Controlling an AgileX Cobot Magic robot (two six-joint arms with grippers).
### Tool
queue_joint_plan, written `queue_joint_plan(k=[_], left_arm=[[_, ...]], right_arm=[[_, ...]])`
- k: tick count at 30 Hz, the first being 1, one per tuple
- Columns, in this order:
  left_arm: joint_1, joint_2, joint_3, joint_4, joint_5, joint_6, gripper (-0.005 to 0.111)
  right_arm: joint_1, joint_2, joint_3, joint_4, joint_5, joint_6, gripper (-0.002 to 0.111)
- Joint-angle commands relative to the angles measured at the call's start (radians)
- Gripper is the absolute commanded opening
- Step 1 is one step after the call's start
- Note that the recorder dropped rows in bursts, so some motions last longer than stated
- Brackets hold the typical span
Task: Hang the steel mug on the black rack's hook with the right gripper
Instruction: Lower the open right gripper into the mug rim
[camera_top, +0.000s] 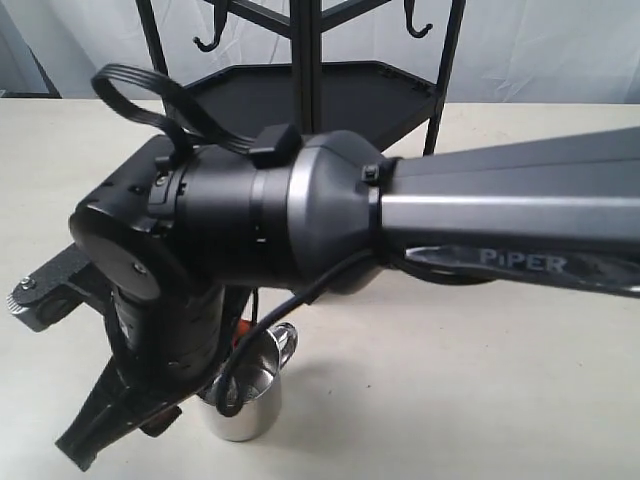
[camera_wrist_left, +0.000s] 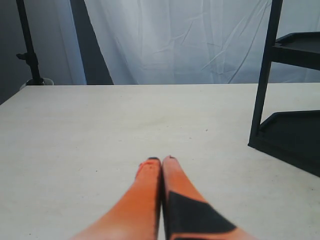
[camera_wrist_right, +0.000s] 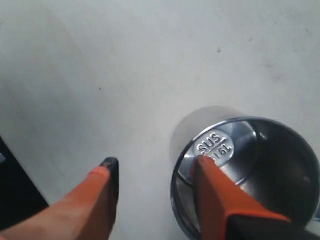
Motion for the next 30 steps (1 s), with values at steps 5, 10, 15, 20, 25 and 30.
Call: queue_joint_plan(k=[5, 10, 15, 20, 25, 30], left_arm=[[-0.001, -0.005, -0.002, -0.004, -0.006, 0.0, 0.002], [-0.001, -0.005, -0.002, -0.004, -0.006, 0.0, 0.002], [-0.001, -0.005, -0.002, -0.004, -0.006, 0.0, 0.002], [-0.001, -0.005, -0.002, -0.004, -0.006, 0.0, 0.002], [-0.001, -0.005, -0.002, -0.004, -0.006, 0.0, 0.002], [-0.001, -0.005, -0.002, -0.004, -0.006, 0.0, 0.002]], right_arm=[[-0.007, -0.137, -0.004, -0.019, 0.067, -0.245, 0.046], [-0.007, -0.158, -0.002, -0.09, 0.175, 0.111, 0.046], [-0.007, -0.156, -0.002, -0.205, 0.203, 0.322, 0.046], [-0.007, -0.156, -0.002, -0.217, 0.272, 0.493, 0.046], [-0.007, -0.156, -0.002, -0.207, 0.269, 0.658, 0.046], [-0.019, -0.156, -0.002, -0.167, 0.272, 0.809, 0.046]])
